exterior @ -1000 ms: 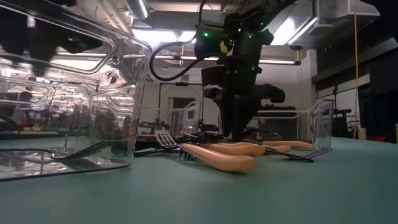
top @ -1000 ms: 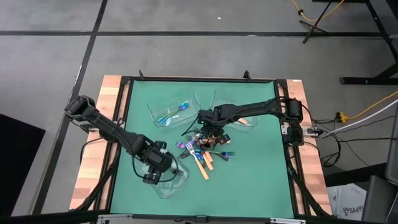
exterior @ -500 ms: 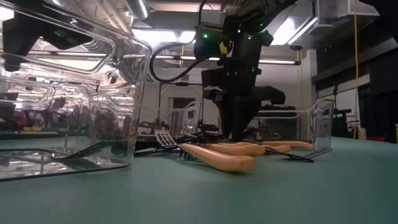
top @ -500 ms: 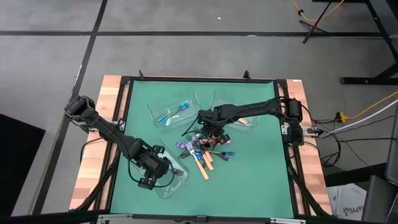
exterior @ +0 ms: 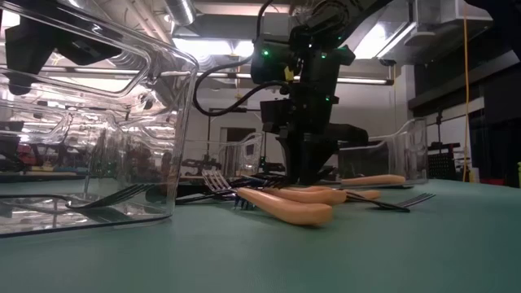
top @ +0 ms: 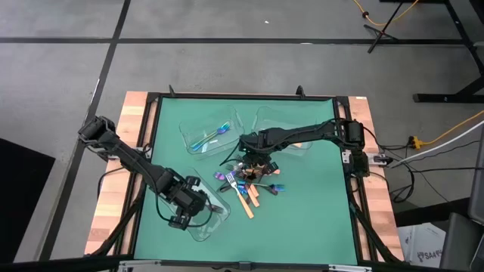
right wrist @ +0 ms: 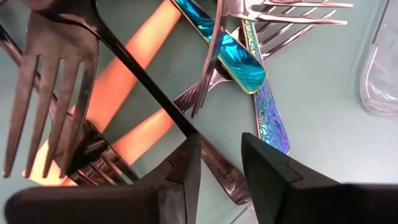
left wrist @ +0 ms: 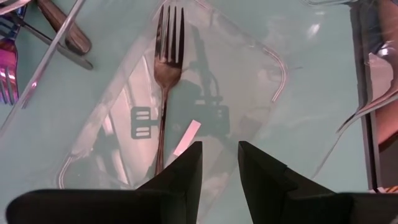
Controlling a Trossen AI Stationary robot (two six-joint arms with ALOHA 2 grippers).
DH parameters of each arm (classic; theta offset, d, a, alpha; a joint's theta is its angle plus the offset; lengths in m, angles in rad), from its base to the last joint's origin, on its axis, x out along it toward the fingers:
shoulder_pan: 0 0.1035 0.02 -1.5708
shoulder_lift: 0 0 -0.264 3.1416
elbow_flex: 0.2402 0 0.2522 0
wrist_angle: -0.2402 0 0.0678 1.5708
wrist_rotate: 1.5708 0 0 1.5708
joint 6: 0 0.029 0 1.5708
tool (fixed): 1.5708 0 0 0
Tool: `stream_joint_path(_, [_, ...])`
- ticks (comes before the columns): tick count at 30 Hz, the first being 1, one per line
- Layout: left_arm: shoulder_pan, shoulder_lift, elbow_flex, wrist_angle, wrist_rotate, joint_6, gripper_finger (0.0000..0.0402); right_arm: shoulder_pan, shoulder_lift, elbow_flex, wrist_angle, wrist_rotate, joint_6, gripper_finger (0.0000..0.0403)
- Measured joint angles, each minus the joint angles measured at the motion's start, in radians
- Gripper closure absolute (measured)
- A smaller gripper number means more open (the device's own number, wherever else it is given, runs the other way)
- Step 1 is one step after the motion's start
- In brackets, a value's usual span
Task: Sort silverware by color (type)
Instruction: Put the black fork into the bottom transparent bin
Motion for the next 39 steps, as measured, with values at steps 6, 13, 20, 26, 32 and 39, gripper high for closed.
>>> stream_joint_path(6, [0.0, 0.0, 0.0, 0.0, 0.0, -0.012, 0.0305, 0.0, 0.0, 0.0, -0.002, 0.002, 0.0, 0.0292])
stream_joint_path(13, [0.0, 0.0, 0.0, 0.0, 0.0, -0.013, 0.0305, 0.002, 0.0, -0.002, -0.032, 0.076, 0.002, 0.0292])
stream_joint_path(20, [0.0, 0.0, 0.0, 0.0, 0.0, -0.016, 0.0305, 0.001, 0.0, -0.002, -0.049, 0.089, 0.001, 0.0292])
stream_joint_path(26, [0.0, 0.0, 0.0, 0.0, 0.0, -0.038, 0.0305, -0.006, 0.0, 0.004, -0.064, 0.099, 0.0, 0.0292])
stream_joint_path(32, [-0.002, 0.0, 0.0, 0.001, 0.0, -0.038, 0.0305, -0.008, 0.005, 0.064, -0.135, 0.098, 0.0, 0.0292])
stream_joint_path(39, [-0.002, 0.0, 0.0, 0.001, 0.0, -0.062, 0.0305, 0.005, 0.004, 0.091, -0.201, 0.064, 0.0, 0.0292])
